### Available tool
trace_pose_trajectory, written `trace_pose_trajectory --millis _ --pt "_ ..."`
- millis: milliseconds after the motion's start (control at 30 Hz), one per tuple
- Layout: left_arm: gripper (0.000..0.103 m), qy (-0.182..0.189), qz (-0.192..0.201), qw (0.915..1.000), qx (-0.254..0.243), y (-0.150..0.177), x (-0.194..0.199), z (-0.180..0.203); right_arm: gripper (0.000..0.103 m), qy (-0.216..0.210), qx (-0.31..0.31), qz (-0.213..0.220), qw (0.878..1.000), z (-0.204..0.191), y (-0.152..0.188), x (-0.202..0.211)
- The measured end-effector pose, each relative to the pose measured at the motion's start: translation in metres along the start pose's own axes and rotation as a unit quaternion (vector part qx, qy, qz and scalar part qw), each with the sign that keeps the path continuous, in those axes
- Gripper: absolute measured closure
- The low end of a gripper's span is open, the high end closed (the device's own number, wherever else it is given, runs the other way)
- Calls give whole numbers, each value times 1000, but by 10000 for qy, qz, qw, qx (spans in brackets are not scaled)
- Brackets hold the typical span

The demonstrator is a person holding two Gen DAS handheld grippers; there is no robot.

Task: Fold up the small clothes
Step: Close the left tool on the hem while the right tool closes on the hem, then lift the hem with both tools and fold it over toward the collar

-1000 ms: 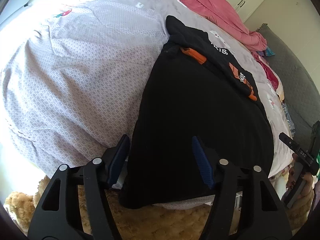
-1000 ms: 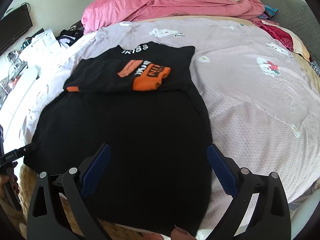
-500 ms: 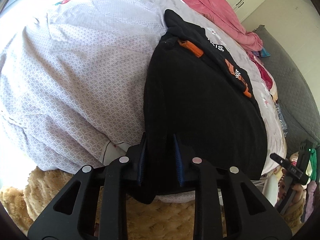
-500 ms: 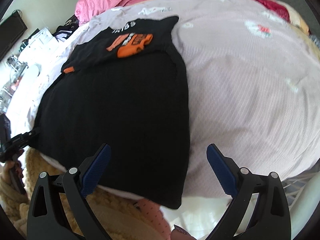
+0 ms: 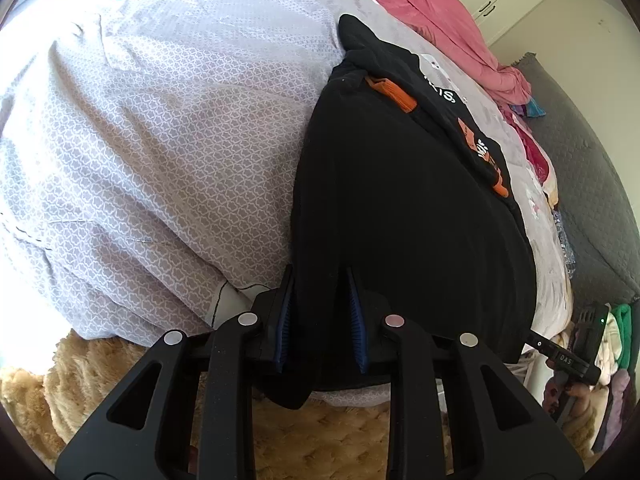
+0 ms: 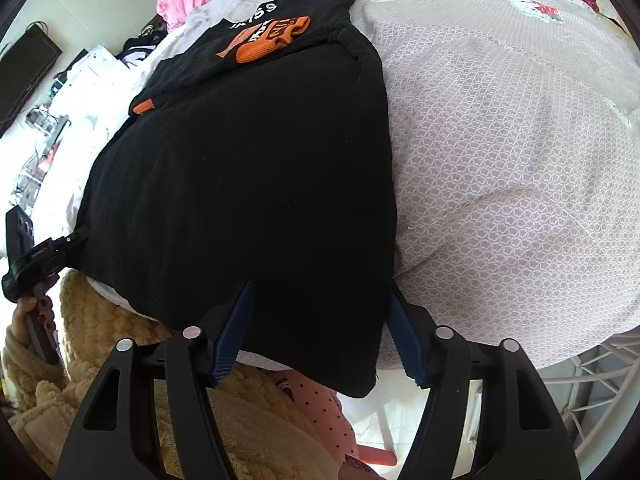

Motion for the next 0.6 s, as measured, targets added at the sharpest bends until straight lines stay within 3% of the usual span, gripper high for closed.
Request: trace_pose_trajectory --millis 67,133,200,333,600 --pt "86 -47 21 10000 -42 0 0 1 67 -14 83 -27 10000 0 1 4" --pt "87 -70 37 9999 -66 0 1 2 93 -105 139 -31 9998 -1 1 9" --pt "99 -80 69 9999 -115 1 3 4 94 -159 232 28 9996 -5 -1 16" --pt "100 114 223 9996 -135 -2 17 11 95 -308 388 311 9983 -16 -16 33" --pt "101 495 620 9965 -256 -19 50 38 95 -626 350 1339 9884 -21 -71 78"
Point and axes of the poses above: each gripper's, at about its wrist camera, not at the fingertips, and x roughly against the way its jaws point, z to its right, y to its underside, the point moved 9 cm from there along -x, roughly the way its jaws point, and after that the axes turned 14 degrees about x, right-handed, at the moved point
